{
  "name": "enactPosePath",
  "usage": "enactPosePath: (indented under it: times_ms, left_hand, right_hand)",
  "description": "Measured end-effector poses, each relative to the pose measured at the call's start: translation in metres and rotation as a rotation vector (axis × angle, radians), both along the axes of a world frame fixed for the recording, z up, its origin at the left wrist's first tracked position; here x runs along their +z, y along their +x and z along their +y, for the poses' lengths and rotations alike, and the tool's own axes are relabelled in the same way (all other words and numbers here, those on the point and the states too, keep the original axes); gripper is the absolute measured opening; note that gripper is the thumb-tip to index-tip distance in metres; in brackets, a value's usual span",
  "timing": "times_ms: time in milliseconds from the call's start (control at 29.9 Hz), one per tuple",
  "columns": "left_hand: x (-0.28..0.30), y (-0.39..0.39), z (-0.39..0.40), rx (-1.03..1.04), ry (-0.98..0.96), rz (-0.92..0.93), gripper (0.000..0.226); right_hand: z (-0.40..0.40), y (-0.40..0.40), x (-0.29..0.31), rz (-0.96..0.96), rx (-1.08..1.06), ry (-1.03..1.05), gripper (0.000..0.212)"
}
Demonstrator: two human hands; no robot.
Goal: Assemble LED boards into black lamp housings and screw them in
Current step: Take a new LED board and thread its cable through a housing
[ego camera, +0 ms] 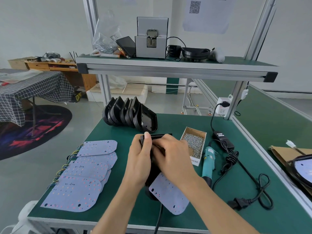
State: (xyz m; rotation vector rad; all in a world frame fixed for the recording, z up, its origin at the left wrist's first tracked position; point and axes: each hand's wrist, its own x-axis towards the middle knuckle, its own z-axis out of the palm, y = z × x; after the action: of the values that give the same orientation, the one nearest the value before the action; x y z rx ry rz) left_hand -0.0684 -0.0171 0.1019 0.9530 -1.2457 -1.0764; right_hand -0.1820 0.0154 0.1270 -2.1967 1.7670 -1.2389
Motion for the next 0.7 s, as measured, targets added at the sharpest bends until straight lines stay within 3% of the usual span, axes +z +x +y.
enactPosePath:
  times_ms: [234, 402, 603, 703]
  left_hand:
    - [0.005, 0.005, -0.004, -0.023, 0.04, 0.07, 0.037]
    - [0.01, 0.0, -0.003, -0.072, 0.1, 0.196, 0.048]
    - [0.002, -0.006, 0.004, -0.091, 0.011, 0.065, 0.041]
    - [0.006, -0.005, 0.002, -0.092, 0.083, 0.129, 0.054]
  right_hand:
    - [-0.004, -0.005, -0.012, 0.044, 0.073, 0.131, 0.028]
    - [0.003, -0.006, -0.025, -0.048, -0.024, -0.103, 0.024]
    - [0.0, -0.004, -0.027, -0.001, -0.026, -0.023, 0.019]
    - [0.001, -0.007, -0.026, 0.009, -0.03, -0.039, 0.022]
